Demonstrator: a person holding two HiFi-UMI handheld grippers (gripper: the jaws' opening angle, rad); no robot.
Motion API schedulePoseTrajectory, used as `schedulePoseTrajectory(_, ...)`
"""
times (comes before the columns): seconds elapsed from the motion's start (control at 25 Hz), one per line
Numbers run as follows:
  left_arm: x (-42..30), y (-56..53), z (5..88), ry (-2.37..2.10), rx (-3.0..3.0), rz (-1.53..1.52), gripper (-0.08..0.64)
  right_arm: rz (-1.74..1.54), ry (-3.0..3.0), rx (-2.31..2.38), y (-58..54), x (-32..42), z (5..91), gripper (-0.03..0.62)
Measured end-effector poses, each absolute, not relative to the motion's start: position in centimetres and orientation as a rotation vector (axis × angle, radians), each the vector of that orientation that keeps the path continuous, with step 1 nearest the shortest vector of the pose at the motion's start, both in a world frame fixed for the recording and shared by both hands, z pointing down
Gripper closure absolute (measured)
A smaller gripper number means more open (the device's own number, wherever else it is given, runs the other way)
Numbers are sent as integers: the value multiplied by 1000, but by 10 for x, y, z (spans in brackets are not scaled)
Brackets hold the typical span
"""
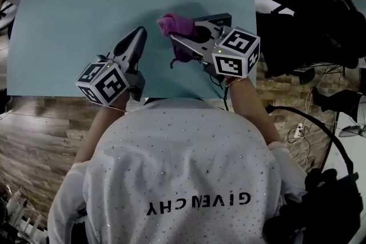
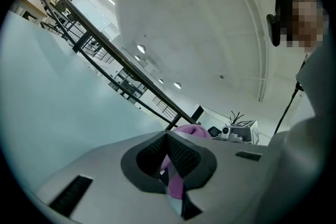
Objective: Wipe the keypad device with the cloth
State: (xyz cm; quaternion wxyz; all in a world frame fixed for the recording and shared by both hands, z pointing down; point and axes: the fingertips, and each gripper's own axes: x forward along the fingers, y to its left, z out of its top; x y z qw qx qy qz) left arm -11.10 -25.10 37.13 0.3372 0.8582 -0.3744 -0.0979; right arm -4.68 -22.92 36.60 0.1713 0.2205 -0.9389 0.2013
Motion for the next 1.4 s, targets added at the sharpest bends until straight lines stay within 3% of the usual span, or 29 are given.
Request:
schedulePoseTrajectory(0.24, -121, -254, 374, -985, 2220, -270, 560, 384, -2348, 932, -253, -25, 413, 529)
schedulePoseTrajectory(1.4, -114, -249, 376, -939, 2220, -282, 560, 727, -2165, 977, -191, 12, 501, 525)
